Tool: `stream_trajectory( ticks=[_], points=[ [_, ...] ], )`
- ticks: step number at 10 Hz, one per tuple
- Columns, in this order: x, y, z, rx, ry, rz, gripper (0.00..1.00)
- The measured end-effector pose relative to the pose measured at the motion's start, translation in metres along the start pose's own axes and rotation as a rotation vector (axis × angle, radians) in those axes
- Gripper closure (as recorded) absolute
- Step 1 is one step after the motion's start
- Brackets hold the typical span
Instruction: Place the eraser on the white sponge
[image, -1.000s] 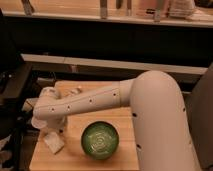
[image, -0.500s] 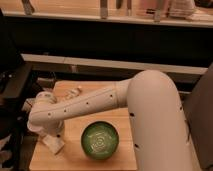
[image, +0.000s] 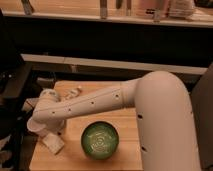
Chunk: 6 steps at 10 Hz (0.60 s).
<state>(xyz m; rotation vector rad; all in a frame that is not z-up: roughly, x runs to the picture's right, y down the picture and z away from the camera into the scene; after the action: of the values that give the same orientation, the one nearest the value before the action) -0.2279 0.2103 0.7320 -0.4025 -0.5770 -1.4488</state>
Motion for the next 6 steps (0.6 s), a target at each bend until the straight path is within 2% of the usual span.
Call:
stream_trajectory(
  ticks=[1, 3, 5, 6],
  points=[
    [0.002, 0.004, -0.007, 0.022, 0.004, 0.019, 0.99],
    [0.002, 0.013, -0.013, 0.039, -0.009, 0.031, 0.99],
    [-0.004, 0.018, -0.016, 0.051, -0.047, 0.016, 0.99],
    [-0.011, 0.024, -0.018, 0.053, -0.091, -0.01, 0.99]
  ],
)
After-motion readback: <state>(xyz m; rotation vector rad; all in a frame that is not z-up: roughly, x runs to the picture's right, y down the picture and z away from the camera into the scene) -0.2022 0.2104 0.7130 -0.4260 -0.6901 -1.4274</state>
